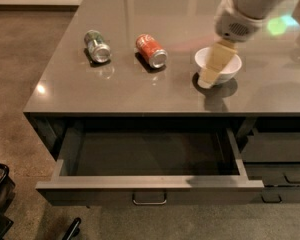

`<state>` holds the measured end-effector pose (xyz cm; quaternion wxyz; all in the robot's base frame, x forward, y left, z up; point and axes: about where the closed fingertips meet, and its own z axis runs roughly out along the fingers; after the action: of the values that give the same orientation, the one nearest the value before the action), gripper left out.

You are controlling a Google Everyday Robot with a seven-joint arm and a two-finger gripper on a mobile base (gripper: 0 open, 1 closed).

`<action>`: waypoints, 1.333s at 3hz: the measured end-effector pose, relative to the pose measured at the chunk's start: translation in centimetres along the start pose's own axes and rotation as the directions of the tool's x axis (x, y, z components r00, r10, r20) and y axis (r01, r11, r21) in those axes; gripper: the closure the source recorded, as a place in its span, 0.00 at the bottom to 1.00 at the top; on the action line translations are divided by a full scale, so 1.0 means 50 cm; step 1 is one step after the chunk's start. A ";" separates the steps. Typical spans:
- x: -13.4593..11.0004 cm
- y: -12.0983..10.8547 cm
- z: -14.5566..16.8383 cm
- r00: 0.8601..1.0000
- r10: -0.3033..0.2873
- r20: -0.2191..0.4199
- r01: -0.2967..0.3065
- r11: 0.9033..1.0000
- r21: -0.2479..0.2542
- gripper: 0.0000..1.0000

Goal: Place coke can into top drawer

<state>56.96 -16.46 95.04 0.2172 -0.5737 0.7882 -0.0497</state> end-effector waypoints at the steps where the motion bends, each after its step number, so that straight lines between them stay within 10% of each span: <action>1: -0.079 -0.034 0.132 1.000 -0.017 0.001 0.017 0.999 -0.041 0.00; 4: -0.115 -0.092 0.164 0.993 0.060 0.105 -0.053 0.996 -0.069 0.00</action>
Offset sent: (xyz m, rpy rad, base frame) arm 0.0474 0.0387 -0.0392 0.0038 0.0318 0.0248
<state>65.72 -11.31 90.81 0.2415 -0.5599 0.7925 0.0134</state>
